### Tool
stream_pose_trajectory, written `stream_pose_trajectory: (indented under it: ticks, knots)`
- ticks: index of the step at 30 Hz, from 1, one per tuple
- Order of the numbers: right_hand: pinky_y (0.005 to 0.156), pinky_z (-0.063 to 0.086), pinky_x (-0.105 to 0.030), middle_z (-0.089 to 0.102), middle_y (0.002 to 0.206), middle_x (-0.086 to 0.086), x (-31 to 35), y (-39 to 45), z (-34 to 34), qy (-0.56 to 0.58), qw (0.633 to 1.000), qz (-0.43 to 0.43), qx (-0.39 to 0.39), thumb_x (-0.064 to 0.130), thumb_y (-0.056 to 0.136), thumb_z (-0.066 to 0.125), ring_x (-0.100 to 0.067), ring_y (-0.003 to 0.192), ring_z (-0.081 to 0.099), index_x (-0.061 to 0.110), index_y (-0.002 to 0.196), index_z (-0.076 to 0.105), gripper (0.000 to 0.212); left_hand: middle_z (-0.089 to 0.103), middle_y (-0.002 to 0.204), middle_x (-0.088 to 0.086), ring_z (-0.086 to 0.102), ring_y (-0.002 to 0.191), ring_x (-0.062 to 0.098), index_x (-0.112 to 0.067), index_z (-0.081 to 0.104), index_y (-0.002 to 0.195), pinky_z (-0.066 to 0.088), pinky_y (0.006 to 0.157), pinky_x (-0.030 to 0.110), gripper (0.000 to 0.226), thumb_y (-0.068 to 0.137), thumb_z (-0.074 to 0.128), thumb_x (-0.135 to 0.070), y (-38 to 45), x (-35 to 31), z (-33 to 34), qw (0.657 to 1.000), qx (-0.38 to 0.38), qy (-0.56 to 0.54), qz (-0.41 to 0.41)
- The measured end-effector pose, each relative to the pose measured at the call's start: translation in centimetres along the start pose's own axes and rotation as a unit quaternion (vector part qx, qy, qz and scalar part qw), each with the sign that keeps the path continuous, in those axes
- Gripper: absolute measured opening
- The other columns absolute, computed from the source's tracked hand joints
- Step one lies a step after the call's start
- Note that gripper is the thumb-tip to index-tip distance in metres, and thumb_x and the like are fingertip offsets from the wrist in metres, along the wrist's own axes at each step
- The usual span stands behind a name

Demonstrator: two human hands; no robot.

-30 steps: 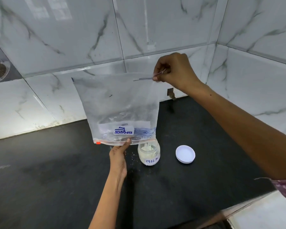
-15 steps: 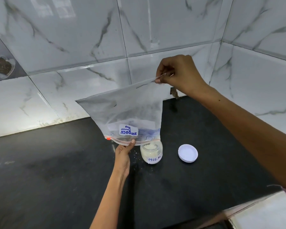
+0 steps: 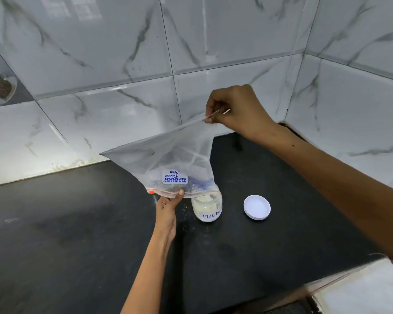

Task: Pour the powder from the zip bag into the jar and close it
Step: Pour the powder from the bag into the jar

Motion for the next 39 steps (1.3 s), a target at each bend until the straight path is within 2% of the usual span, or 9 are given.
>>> stream_pose_trajectory:
  ticks: [5,10,16,19,22,25,28,34,39]
  knots:
    - [0.073,0.051,-0.019,0.069,0.073,0.002,-0.2,0.3,0.0,-0.018,1.000,0.010,0.017,0.010,0.074,0.075,-0.008,0.069,0.067,0.012,0.079,0.068,0.009,0.073,0.102,-0.005,0.064,0.102,0.006,-0.013,0.067,0.105,0.041,0.099,0.031,0.032,0.073,0.070,-0.017,-0.1,-0.1,-0.2,1.000,0.003,-0.007,0.016]
    - [0.079,0.049,-0.033,0.062,0.094,-0.001,-1.0,0.9,0.8,-0.109,0.984,0.032,0.134,0.020,0.079,0.073,-0.018,0.086,0.061,0.015,0.103,0.066,0.026,0.073,0.106,-0.005,0.064,0.104,0.006,-0.012,0.066,0.109,0.042,0.095,0.029,0.037,0.073,0.072,-0.019,-0.1,-0.3,0.1,1.000,0.017,-0.002,0.019]
    - [0.081,0.052,-0.039,0.062,0.074,0.004,-0.4,1.8,0.1,-0.096,0.995,0.027,0.031,0.019,0.081,0.070,-0.022,0.078,0.065,0.012,0.085,0.071,0.008,0.074,0.105,0.001,0.066,0.104,0.011,-0.005,0.067,0.111,0.043,0.100,0.032,0.045,0.071,0.076,-0.024,-0.1,-0.9,-0.1,0.999,-0.015,0.018,0.040]
    - [0.080,0.052,-0.037,0.060,0.071,0.008,-0.3,1.7,0.9,-0.101,0.994,0.017,0.040,0.019,0.081,0.070,-0.019,0.076,0.064,0.014,0.085,0.072,0.007,0.074,0.104,0.000,0.065,0.105,0.013,-0.007,0.069,0.109,0.042,0.101,0.034,0.042,0.071,0.076,-0.023,-0.2,-1.1,-0.4,0.998,-0.028,0.019,0.047]
    - [0.082,0.051,-0.037,0.065,0.074,0.009,-0.5,1.6,0.7,-0.082,0.996,0.024,0.008,0.019,0.079,0.071,-0.016,0.082,0.065,0.016,0.084,0.073,0.006,0.074,0.105,0.002,0.064,0.108,0.014,-0.006,0.069,0.107,0.040,0.104,0.035,0.039,0.072,0.076,-0.022,-0.1,-1.1,-0.8,0.998,-0.035,0.016,0.044]
    - [0.082,0.050,-0.032,0.073,0.088,0.000,-0.5,1.2,2.0,-0.124,0.990,0.010,0.061,0.022,0.078,0.074,-0.020,0.087,0.066,0.015,0.087,0.073,0.011,0.072,0.108,0.004,0.064,0.108,0.013,-0.004,0.068,0.110,0.041,0.104,0.034,0.036,0.077,0.074,-0.018,-0.3,-0.7,-1.1,0.998,-0.038,0.022,0.034]
    - [0.079,0.051,-0.034,0.073,0.088,-0.004,-0.8,1.1,1.3,-0.109,0.994,0.020,0.023,0.025,0.077,0.075,-0.021,0.085,0.066,0.015,0.089,0.074,0.015,0.073,0.106,0.001,0.065,0.105,0.011,-0.009,0.070,0.106,0.044,0.097,0.029,0.033,0.075,0.074,-0.018,-0.6,-0.5,-1.2,0.998,-0.040,0.028,0.032]
    - [0.081,0.052,-0.040,0.071,0.086,-0.004,-1.5,0.9,0.9,-0.114,0.992,0.037,0.046,0.030,0.074,0.077,-0.023,0.086,0.064,0.014,0.088,0.072,0.022,0.070,0.114,0.004,0.064,0.108,0.011,-0.006,0.066,0.114,0.044,0.089,0.020,0.040,0.077,0.073,-0.017,-0.3,0.0,-1.1,0.998,-0.040,0.030,0.037]
    - [0.080,0.053,-0.040,0.070,0.088,0.000,-1.0,0.9,0.4,-0.094,0.992,0.037,0.070,0.036,0.071,0.078,-0.014,0.085,0.066,0.015,0.095,0.068,0.033,0.073,0.107,0.001,0.065,0.103,0.011,-0.009,0.067,0.111,0.045,0.091,0.026,0.037,0.075,0.074,-0.016,0.0,0.2,-1.1,0.998,-0.041,0.023,0.047]
Point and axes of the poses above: each hand's wrist, its own y-axis towards the middle knuckle, its own z-axis out of the palm, x = y × z, the point moved 7 cm from there along y, towards the middle knuckle
